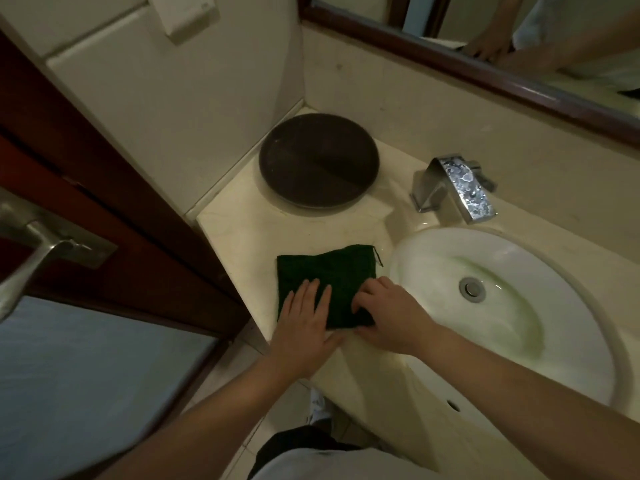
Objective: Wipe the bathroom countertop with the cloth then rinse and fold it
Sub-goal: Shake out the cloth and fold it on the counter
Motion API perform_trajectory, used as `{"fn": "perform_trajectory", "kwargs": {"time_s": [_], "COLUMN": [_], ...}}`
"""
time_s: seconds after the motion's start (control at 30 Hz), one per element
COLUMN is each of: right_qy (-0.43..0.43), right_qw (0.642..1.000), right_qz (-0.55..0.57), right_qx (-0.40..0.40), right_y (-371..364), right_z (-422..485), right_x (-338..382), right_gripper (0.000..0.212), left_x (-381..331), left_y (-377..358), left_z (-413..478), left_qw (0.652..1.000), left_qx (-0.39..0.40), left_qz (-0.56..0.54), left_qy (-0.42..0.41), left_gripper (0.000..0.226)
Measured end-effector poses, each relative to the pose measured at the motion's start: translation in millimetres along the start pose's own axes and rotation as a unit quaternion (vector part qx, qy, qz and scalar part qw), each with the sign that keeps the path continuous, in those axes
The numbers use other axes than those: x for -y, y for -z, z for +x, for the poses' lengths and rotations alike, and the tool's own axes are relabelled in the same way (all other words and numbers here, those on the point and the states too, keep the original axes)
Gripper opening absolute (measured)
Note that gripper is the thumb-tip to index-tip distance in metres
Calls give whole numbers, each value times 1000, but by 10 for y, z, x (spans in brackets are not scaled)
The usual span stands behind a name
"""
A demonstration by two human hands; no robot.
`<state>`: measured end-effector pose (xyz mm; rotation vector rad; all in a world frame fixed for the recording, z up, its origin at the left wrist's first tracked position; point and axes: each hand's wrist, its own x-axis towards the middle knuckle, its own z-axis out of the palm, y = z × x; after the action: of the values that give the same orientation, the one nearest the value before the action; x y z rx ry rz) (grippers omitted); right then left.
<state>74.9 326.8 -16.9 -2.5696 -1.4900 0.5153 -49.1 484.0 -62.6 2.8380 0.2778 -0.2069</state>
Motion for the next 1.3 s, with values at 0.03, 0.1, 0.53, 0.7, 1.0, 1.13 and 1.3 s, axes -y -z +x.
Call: {"fn": "perform_trajectory", "kwargs": {"time_s": [0.03, 0.1, 0.53, 0.7, 1.0, 1.13, 1.3], "right_qy": [-13, -14, -3, -46, -92, -121, -99], "right_qw": [1000, 999, 987, 947, 943, 916, 899], "right_qz": [-6, -30, 97, 293, 304, 318, 346], "right_qx": [5, 4, -130, -121, -101, -210, -250], "right_y": [-18, -33, 85, 317, 319, 562, 956], "right_z": [-22, -43, 12, 25, 260, 481, 731], "right_x": [-45, -92, 103, 162, -11, 25, -38], "right_gripper": [36, 38, 6, 26, 32, 5, 23], "left_x": [54, 143, -207, -383, -209, -128, 43], "left_y": [2, 23, 334, 598, 1192, 1551, 1925], "left_z": [-9, 11, 45, 170, 334, 615, 1041], "left_qw": [1000, 999, 996, 965, 944, 949, 931], "left_qx": [22, 35, -47, -56, -75, -75, -117], "left_qz": [12, 2, -71, -247, -302, -280, -342], "left_qy": [-17, -42, -29, 66, 108, 120, 42], "left_gripper": [83, 87, 27, 15, 17, 32, 33]}}
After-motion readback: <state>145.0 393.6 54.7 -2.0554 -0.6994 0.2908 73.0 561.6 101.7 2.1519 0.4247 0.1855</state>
